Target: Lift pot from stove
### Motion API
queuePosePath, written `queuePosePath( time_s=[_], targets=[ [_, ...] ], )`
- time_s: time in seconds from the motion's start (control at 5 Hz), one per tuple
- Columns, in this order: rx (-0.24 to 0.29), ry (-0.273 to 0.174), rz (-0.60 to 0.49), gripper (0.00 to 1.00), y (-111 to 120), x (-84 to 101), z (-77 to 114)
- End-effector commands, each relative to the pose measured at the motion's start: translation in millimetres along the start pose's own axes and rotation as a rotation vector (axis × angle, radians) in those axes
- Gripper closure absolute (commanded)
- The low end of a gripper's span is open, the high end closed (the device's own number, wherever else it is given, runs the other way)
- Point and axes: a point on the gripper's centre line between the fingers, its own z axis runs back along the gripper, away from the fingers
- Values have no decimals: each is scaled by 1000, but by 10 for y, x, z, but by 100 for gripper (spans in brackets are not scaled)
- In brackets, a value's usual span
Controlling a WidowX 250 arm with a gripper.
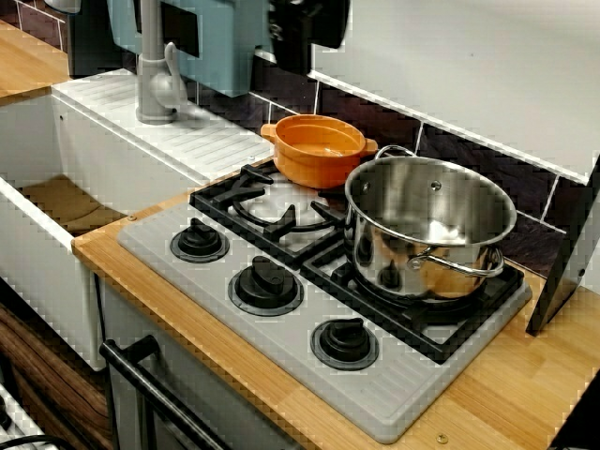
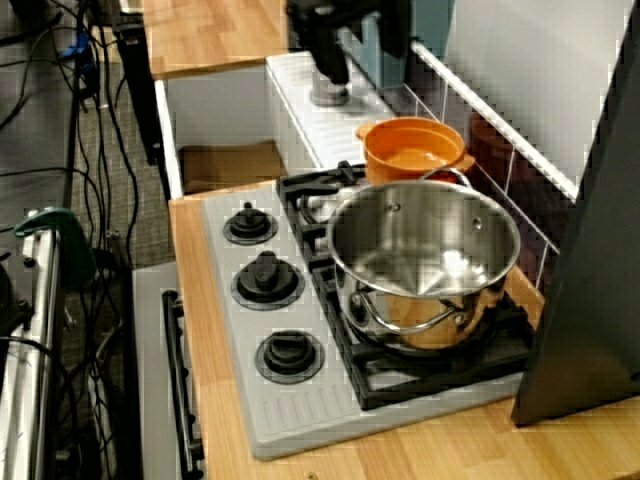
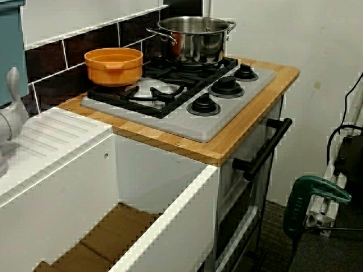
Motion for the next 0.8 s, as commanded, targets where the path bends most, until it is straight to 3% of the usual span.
queuePosePath(
  time_s=[0.0,0.6],
  targets=[
    [42,23,26,0,268,-172,-65],
    [5,16,51,0,325,-260,-304]
  ],
)
